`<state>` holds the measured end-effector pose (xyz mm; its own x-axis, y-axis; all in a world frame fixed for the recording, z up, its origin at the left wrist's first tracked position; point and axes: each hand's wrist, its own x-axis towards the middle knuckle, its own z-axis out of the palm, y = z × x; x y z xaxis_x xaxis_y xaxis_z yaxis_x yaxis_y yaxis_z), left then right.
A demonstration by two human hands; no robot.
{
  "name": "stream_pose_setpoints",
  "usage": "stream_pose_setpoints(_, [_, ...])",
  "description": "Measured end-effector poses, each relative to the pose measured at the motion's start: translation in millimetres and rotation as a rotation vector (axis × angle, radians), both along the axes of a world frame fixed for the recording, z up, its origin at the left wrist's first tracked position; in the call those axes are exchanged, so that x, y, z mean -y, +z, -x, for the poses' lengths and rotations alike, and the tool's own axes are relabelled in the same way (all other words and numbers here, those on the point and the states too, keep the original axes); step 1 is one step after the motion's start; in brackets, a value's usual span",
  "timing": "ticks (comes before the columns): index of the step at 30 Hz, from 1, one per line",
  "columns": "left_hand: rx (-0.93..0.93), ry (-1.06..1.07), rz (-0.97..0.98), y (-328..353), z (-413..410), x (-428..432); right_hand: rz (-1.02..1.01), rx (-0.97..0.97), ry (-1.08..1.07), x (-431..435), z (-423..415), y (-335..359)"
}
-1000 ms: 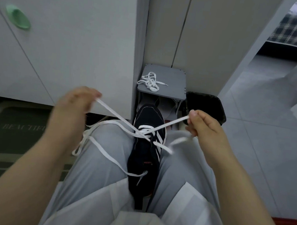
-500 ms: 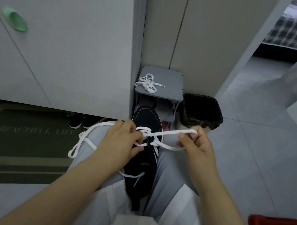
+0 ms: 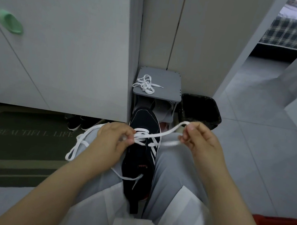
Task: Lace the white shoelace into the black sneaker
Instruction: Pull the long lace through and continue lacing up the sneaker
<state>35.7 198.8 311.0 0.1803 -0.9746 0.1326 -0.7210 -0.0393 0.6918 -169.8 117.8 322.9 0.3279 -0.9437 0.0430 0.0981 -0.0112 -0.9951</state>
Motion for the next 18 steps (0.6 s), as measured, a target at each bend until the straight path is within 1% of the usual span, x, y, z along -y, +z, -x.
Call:
stream_pose_setpoints(2, [-0.310,-0.002,-0.051,18,-3,-12,0.017,-0.091,0.031,-3,-1,-7])
stream_pose_setpoints(3, [-0.477,0.007,-0.045,26,-3,-17,0.014,-0.125,0.049,-3,-2,-10])
stream_pose_setpoints(5, [-0.800,0.040,0.020,40,-4,-25,0.004,-0.211,0.079,-4,-5,-18])
stream_pose_setpoints(6, [-0.931,0.053,0.054,44,-7,-28,0.011,-0.269,0.089,-4,-6,-22])
stream_pose_setpoints(7, [-1.018,0.066,0.070,49,-10,-30,0.026,-0.326,0.097,-4,-7,-25])
stream_pose_setpoints(8, [-1.039,0.093,0.065,51,-13,-31,0.049,-0.373,0.103,-4,-9,-27])
stream_pose_setpoints(9, [-0.974,0.140,0.039,52,-16,-30,0.074,-0.407,0.106,-4,-10,-28])
stream_pose_setpoints(10, [-0.816,0.190,-0.001,51,-20,-29,0.099,-0.432,0.102,-4,-11,-29])
stream_pose_setpoints(12, [-0.342,0.223,-0.086,46,-25,-26,0.137,-0.457,0.078,-5,-15,-30])
stream_pose_setpoints(13, [-0.115,0.182,-0.118,43,-27,-25,0.156,-0.468,0.055,-5,-17,-31])
stream_pose_setpoints(14, [0.070,0.114,-0.160,40,-28,-23,0.182,-0.487,0.022,-5,-18,-33])
stream_pose_setpoints(16, [0.311,-0.004,-0.283,31,-30,-19,0.252,-0.540,-0.052,-4,-21,-37])
stream_pose_setpoints(18, [0.437,-0.031,-0.332,23,-33,-16,0.291,-0.535,-0.087,-3,-23,-40])
